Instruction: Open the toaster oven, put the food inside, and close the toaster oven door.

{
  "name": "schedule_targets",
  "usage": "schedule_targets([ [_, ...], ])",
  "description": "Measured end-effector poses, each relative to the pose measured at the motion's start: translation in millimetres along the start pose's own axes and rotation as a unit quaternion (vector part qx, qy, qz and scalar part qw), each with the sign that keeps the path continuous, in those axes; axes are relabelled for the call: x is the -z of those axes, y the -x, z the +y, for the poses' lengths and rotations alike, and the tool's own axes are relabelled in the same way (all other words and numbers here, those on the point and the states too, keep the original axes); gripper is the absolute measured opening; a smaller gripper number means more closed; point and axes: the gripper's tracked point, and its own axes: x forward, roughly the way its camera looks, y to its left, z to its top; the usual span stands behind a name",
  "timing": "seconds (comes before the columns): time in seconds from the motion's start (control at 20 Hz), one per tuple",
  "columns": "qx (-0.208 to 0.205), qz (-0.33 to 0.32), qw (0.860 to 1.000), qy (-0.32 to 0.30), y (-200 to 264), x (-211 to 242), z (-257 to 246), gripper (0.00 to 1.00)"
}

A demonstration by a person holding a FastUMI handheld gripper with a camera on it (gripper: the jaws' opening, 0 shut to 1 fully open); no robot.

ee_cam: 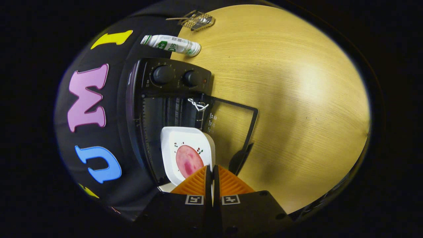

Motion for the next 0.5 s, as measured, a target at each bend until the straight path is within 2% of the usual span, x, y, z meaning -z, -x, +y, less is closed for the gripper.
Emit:
schedule_targets([
  [0.1, -0.010, -0.016, 0.999, -0.032, -18.2, 2.4, 16.1, 0.05],
  [0.25, -0.005, -0.050, 0.998, -0.044, -40.5, -2.7, 29.9, 0.05],
  [0.4, -0.017, -0.092, 0.993, -0.075, -57.3, -14.2, 46.1, 0.05],
  [0.5, -0.013, -0.097, 0.992, -0.082, -68.6, -12.6, 51.2, 0.05],
])
